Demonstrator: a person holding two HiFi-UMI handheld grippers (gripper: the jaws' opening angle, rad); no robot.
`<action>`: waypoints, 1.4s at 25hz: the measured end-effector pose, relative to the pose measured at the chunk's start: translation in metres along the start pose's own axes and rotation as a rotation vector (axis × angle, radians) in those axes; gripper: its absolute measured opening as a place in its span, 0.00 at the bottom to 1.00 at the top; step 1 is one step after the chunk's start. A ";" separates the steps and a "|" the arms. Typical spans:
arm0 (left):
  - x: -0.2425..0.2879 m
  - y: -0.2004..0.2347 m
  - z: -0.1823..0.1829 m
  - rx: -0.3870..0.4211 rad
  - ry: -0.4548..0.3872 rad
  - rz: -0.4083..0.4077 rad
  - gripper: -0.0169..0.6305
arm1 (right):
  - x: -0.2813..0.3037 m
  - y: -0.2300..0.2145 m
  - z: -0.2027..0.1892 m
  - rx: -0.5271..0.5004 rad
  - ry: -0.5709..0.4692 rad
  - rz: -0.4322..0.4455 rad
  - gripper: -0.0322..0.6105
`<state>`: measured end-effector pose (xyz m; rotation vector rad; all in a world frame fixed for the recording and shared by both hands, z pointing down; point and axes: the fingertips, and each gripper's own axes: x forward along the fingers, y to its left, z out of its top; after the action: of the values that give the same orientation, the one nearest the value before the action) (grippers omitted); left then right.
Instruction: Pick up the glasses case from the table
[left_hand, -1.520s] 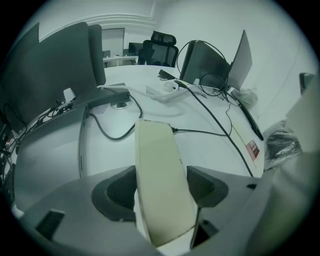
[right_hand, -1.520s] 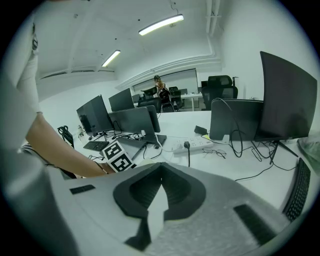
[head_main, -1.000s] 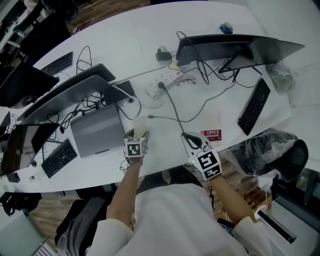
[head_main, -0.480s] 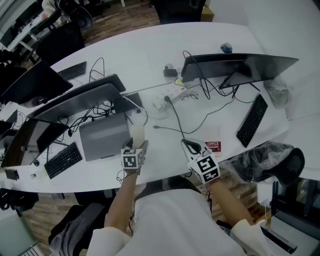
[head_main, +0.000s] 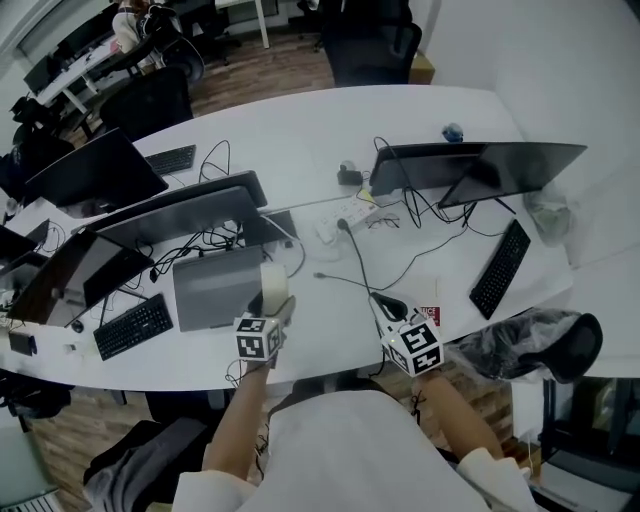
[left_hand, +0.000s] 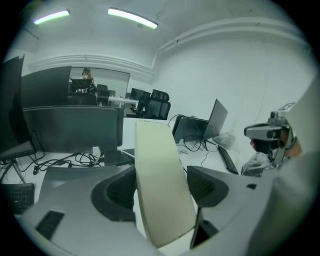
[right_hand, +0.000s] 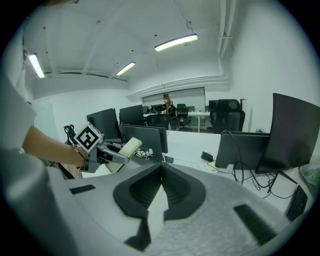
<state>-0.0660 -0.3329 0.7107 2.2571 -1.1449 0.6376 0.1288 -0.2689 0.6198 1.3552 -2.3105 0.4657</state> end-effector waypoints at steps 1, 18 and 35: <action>-0.007 0.000 0.004 0.001 -0.013 0.000 0.51 | -0.002 0.000 0.002 -0.001 -0.004 -0.001 0.05; -0.112 -0.001 0.071 0.002 -0.246 0.013 0.51 | -0.038 0.010 0.055 -0.030 -0.107 0.021 0.05; -0.210 0.014 0.119 0.040 -0.459 0.085 0.51 | -0.075 0.007 0.118 -0.103 -0.258 0.004 0.05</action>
<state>-0.1691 -0.2935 0.4951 2.4732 -1.4567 0.1705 0.1339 -0.2671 0.4802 1.4325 -2.5031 0.1784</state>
